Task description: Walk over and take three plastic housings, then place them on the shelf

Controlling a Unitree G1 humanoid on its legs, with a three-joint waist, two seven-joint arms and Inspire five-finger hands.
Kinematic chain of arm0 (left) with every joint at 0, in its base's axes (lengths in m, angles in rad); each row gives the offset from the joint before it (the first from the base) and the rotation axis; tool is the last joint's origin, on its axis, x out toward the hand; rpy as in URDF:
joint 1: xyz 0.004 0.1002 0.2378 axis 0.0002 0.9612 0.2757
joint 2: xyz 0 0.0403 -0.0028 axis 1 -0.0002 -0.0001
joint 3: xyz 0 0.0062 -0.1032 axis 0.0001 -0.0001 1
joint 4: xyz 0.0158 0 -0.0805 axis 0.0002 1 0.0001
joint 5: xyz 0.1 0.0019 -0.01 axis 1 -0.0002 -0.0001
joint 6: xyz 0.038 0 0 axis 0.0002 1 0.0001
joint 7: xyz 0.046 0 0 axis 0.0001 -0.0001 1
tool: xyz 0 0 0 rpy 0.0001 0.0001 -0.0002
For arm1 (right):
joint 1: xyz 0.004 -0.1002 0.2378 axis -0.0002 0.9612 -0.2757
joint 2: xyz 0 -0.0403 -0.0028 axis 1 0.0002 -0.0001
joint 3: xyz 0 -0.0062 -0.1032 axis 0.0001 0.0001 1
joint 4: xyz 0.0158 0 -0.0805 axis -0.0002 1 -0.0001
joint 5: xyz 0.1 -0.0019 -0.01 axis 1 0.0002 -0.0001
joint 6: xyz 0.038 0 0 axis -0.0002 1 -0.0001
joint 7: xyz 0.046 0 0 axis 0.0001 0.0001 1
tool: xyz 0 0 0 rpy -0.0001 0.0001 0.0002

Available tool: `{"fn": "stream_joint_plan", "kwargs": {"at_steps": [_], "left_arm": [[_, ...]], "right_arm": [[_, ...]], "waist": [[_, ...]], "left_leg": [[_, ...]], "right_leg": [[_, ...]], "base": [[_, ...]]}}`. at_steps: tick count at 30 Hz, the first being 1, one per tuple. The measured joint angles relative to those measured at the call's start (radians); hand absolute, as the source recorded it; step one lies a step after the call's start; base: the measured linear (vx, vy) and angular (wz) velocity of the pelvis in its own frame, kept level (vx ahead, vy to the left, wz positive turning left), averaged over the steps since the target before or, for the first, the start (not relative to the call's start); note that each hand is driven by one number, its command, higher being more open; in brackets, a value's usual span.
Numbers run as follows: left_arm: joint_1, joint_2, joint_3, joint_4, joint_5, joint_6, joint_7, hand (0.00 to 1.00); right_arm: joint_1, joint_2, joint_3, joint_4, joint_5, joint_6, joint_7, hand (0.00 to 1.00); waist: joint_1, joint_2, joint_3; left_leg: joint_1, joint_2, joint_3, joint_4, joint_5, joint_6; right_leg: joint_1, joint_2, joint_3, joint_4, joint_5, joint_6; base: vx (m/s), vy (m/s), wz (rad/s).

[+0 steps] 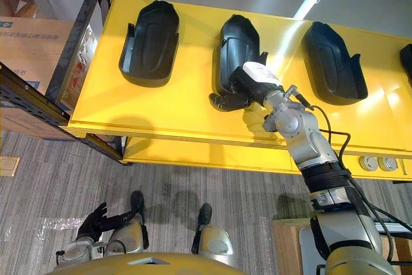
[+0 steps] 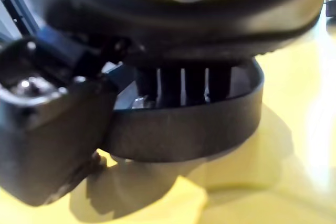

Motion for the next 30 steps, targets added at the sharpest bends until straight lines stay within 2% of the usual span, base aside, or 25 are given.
{"fn": "stream_joint_plan", "kwargs": {"at_steps": [30], "left_arm": [[-0.001,0.002,0.005,0.000,0.000,-0.003,0.007,1.00]], "right_arm": [[0.000,0.000,0.000,0.067,-0.027,0.019,-0.040,0.00]], "waist": [[0.014,-0.017,-0.005]], "left_leg": [[-0.002,0.000,-0.006,-0.003,0.004,0.003]], "right_leg": [[-0.001,-0.001,-0.005,0.008,0.000,0.000]], "base": [[0.00,0.000,0.00]]}}
